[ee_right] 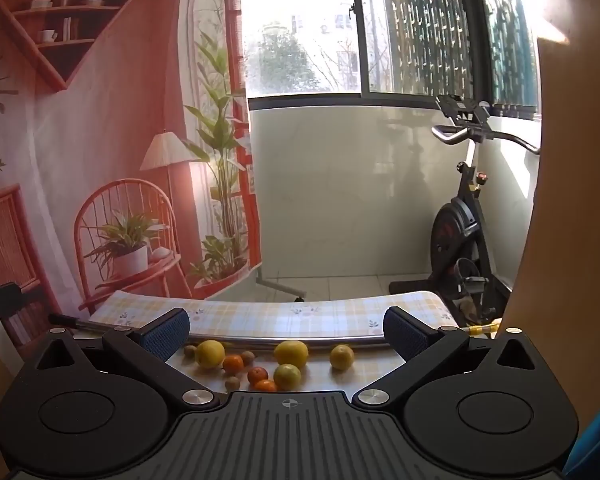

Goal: Organize fruits

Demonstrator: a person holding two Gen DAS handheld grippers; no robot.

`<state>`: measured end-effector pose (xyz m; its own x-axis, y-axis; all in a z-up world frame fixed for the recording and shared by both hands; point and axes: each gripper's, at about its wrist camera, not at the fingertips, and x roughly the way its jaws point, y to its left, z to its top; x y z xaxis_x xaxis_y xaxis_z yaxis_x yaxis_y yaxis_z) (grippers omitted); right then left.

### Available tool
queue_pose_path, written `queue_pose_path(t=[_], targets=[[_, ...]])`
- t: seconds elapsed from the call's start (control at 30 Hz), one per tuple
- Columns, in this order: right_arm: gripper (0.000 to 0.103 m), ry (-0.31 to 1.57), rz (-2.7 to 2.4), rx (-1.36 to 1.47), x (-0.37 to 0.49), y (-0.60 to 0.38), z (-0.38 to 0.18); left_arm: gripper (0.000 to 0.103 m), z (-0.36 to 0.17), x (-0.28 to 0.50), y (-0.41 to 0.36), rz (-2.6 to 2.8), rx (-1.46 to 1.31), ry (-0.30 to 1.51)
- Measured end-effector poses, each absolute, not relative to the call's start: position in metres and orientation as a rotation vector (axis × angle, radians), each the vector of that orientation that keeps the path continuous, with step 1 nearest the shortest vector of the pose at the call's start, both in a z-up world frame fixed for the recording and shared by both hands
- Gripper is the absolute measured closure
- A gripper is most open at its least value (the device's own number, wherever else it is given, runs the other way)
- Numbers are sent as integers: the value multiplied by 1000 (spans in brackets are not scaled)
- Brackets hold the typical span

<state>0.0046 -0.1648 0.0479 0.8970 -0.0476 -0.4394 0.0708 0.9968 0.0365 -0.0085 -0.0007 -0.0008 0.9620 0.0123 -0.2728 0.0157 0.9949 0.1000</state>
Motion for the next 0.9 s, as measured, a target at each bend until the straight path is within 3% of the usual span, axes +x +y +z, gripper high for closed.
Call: queue_pose_path(t=[0.9], targets=[[0,449,-64,53,4,-167,51,0,-1,-14,0,-9,104,262]])
